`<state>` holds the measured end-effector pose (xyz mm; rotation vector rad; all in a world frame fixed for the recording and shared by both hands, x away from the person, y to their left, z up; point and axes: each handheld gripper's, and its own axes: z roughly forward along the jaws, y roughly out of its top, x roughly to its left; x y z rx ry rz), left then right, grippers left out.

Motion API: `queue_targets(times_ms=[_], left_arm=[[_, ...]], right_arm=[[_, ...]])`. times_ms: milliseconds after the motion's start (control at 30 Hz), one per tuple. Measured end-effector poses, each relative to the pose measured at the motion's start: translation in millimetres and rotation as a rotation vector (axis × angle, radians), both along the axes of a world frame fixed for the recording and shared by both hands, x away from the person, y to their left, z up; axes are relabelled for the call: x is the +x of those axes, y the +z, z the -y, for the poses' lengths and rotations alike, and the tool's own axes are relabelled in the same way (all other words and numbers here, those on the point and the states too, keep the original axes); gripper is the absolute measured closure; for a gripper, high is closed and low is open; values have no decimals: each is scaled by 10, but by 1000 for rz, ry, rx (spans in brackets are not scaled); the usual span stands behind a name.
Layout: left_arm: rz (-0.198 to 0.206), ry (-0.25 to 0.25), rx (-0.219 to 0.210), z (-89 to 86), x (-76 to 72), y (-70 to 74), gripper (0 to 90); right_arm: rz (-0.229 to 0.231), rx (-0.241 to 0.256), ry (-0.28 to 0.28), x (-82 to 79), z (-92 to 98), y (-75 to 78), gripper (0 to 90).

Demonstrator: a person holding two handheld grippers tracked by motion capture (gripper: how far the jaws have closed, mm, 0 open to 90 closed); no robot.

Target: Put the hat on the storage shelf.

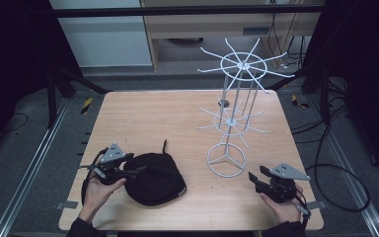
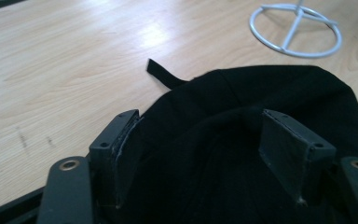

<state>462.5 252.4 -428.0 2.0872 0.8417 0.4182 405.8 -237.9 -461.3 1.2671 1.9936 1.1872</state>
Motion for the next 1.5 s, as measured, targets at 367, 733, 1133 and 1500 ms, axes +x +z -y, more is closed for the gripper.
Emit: queue_targets(times_ms=[367,733,1133,1500], left_arm=[[-52,-49,72,69,80,-122,249],[-136,-62,102,77,174,-276,452],[-204,-61,137,143,141,-331,848],[-73,-66,-23,49,-97,-46,874]], right_arm=[[-27,-31,-7,52,27,-90,443],[-41,-31,2,70,9,-118,446],[-49,-30,-3,68,18,-116,451],[-41,-33,-6,66,32,-116,453]])
